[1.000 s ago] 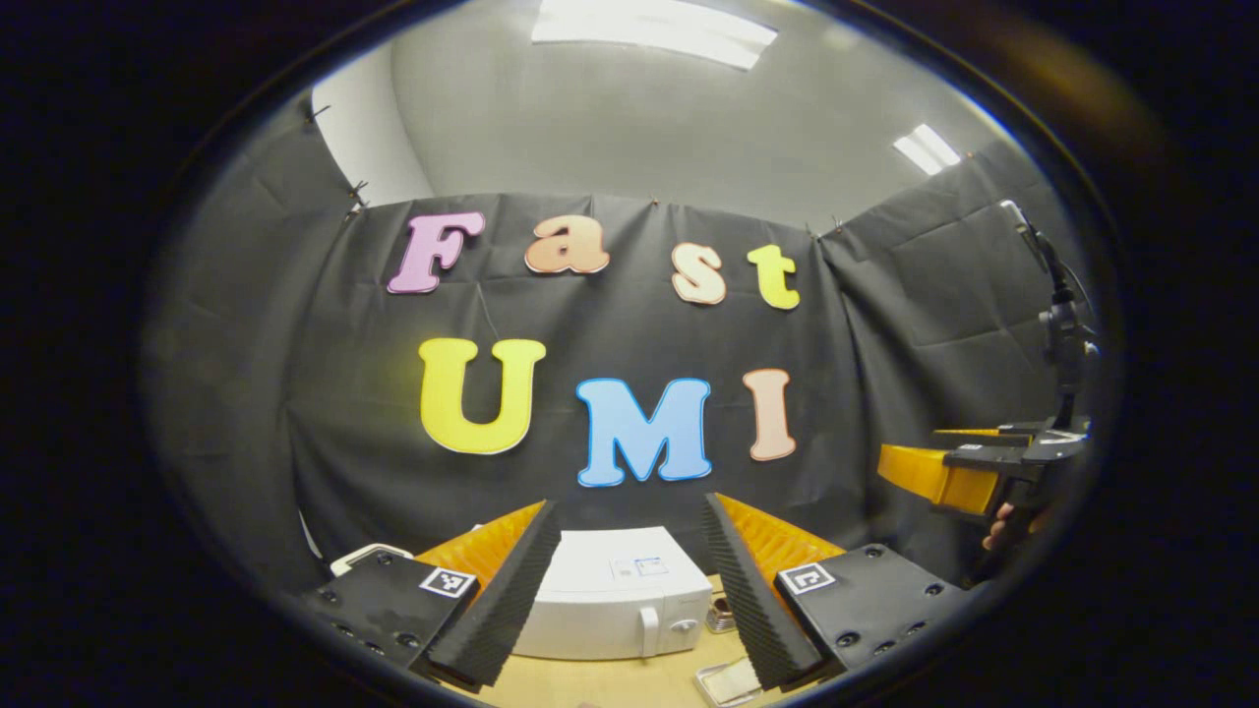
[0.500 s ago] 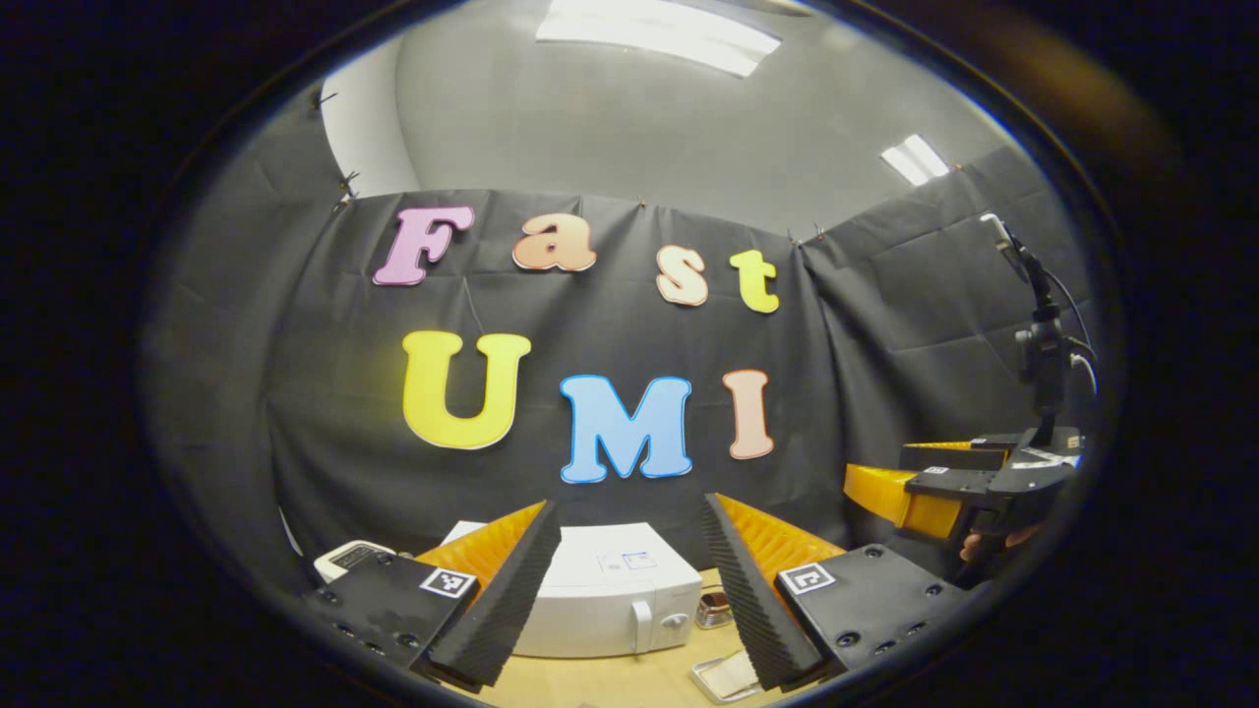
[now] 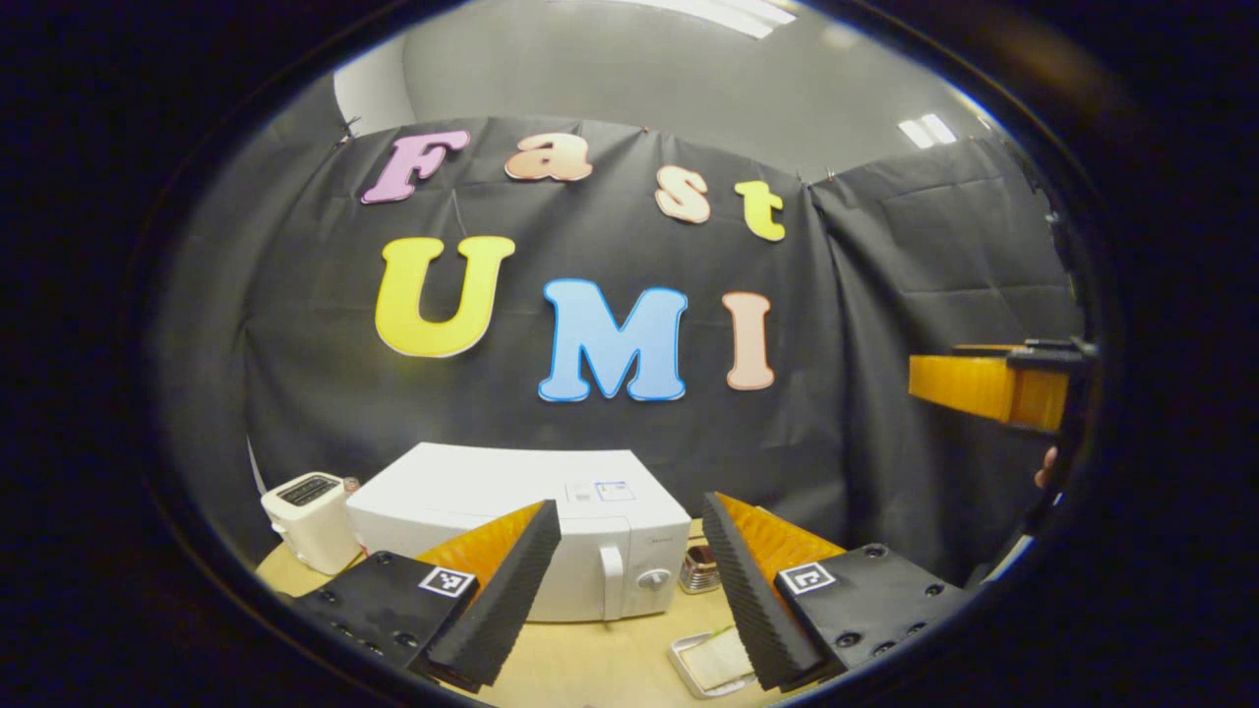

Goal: Open the microwave oven with the left hand, put the food in, and close the microwave oven.

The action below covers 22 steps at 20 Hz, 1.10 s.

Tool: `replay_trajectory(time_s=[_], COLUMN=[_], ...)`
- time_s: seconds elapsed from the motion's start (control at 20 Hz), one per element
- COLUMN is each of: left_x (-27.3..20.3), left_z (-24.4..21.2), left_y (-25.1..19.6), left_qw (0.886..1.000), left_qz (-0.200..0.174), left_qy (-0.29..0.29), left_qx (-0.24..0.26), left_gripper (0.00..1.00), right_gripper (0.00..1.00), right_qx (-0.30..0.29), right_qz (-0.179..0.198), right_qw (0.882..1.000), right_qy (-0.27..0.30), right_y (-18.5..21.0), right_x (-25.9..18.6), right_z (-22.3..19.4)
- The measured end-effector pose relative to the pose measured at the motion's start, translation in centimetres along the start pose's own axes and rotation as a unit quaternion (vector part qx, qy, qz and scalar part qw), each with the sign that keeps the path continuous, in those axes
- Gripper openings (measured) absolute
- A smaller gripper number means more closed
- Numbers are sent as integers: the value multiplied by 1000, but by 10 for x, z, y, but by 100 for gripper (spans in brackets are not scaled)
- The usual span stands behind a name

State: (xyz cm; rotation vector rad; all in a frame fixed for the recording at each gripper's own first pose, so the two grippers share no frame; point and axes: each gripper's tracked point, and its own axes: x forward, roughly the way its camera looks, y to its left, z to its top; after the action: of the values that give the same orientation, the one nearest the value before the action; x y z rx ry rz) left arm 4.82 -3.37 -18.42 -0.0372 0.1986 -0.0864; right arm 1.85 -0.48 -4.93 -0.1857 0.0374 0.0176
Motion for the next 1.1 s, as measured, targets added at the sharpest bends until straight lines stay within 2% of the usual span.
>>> replay_trajectory(time_s=[0.15,0.3,0.45,0.5,0.75,0.8,0.95,1.0,1.1], left_x=[29,60,91,100,131,135,145,149,151], left_z=[-41,-82,-119,-130,-167,-174,-190,-193,-193], left_y=[-3,3,12,15,25,27,33,32,19], left_qw=[999,998,995,993,989,988,985,985,986], left_qz=[17,38,58,62,77,79,83,80,61], left_qy=[27,55,84,93,126,131,147,149,154], left_qx=[21,21,19,22,23,22,21,18,6], left_gripper=[94,94,96,94,95,93,77,70,64], right_gripper=[97,97,97,97,97,97,97,97,97], right_qx=[23,39,40,37,31,32,31,30,29], right_qz=[13,13,10,8,-5,-8,-14,-14,-12], right_qw=[1000,999,999,999,999,999,999,999,999], right_qy=[-14,-15,-9,-6,7,8,12,14,16], right_y=[-9,-21,-32,-37,-55,-56,-59,-58,-54], right_x=[11,25,35,37,43,44,45,45,46], right_z=[8,7,5,1,-7,-8,-11,-12,-13])
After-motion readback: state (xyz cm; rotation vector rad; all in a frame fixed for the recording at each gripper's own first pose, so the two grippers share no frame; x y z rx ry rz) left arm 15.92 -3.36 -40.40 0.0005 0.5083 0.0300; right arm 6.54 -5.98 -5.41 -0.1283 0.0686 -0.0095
